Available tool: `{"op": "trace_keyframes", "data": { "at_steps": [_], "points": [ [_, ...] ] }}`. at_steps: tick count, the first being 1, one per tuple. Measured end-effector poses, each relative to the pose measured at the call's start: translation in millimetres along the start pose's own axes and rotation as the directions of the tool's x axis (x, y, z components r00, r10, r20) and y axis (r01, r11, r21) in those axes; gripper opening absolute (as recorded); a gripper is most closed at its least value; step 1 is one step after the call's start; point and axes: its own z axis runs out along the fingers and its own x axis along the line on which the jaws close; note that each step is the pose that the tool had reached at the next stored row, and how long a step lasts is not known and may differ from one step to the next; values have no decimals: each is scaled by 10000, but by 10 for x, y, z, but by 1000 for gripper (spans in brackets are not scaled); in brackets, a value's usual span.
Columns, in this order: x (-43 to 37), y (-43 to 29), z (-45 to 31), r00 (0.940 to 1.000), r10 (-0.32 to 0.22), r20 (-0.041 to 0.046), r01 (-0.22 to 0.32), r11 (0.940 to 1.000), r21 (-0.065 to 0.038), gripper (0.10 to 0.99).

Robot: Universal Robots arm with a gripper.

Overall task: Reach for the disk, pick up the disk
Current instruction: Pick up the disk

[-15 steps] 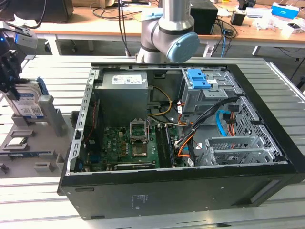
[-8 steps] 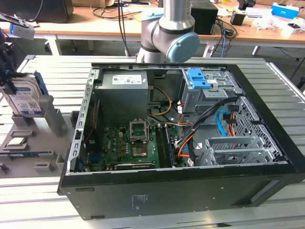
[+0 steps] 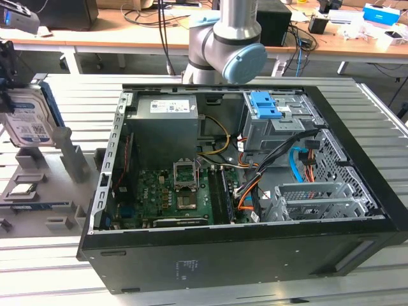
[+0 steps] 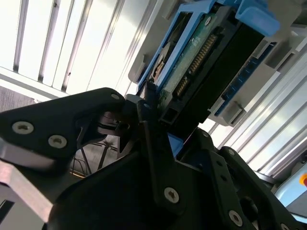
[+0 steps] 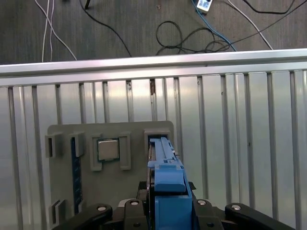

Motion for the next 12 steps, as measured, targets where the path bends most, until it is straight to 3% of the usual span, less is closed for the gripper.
{"op": "trace_keyframes", "data": {
  "at_steps": [12],
  "points": [
    [-15, -5, -456, 10000, -1, 0, 1, 10000, 0, 365]
  ]
}}
